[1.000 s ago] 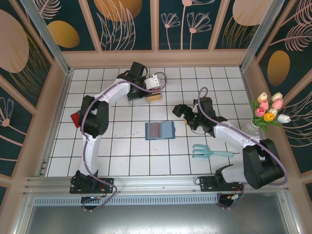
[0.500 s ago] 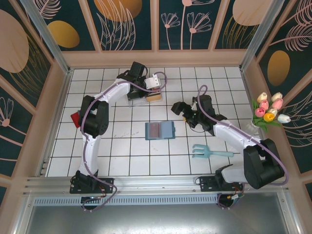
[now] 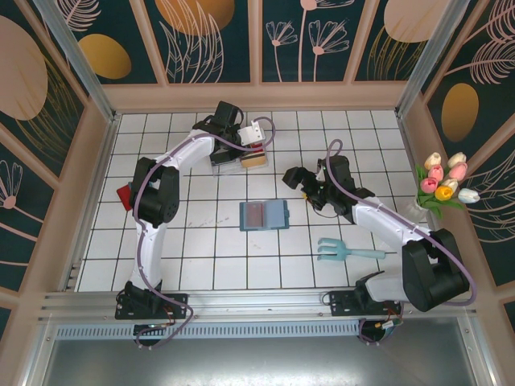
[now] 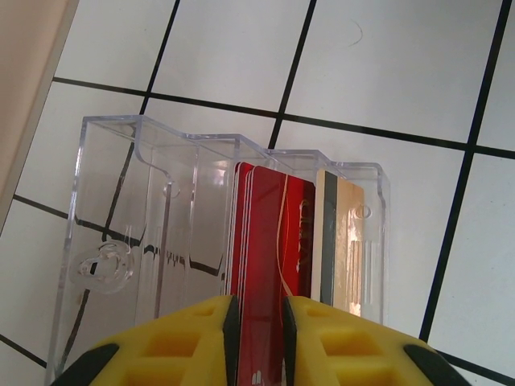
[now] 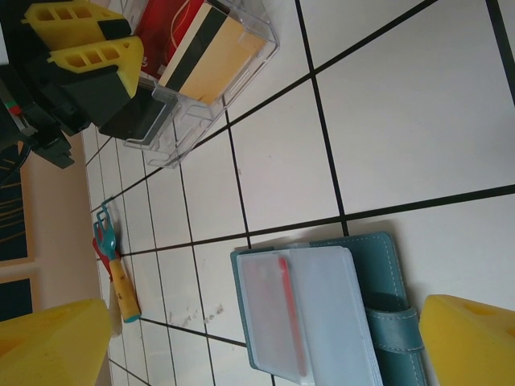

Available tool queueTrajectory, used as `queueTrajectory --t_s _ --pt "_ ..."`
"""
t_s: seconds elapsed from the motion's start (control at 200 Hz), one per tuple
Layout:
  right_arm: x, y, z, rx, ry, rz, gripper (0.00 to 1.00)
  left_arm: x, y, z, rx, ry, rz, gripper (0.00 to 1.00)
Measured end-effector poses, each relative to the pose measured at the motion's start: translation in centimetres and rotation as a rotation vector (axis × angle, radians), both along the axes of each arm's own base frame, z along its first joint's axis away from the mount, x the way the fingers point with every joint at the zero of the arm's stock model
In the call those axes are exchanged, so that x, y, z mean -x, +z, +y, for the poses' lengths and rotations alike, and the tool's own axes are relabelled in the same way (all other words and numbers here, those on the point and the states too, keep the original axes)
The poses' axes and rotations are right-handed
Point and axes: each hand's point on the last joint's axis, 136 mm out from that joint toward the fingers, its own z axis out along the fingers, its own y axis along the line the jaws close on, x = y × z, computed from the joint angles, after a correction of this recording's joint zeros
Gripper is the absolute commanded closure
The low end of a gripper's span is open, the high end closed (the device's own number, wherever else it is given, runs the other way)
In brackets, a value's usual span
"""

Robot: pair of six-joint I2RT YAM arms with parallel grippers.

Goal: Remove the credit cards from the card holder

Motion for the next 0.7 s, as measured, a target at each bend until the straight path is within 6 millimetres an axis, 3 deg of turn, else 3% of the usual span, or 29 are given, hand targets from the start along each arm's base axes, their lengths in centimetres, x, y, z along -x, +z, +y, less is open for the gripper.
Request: queueTrajectory --t_s 0.12,0.25,0.425,0.57,0.701 --pt "0.0 0.0 0.0 0.001 0.0 0.001 0.01 0.0 0.1 0.0 0.015 0.023 0.016 0.68" --pt "0.0 -0.1 0.0 0.01 -0.006 -0.002 0.01 0.3 1.1 0.1 0.067 0.091 0.04 0.45" --pt "0.5 0.0 0.9 0.051 0.007 -0.01 0.01 1.3 6.3 0.9 0.235 0.265 0.018 0.28" --pt "1.3 1.0 3.3 0.142 0.054 -0.054 0.08 2.8 11.0 2.6 0.407 0.427 -0.027 0.22" --pt "2.2 1.2 5.9 0.238 0.108 -0.093 0.15 4.0 12.3 4.8 0.511 0.6 -0.017 0.08"
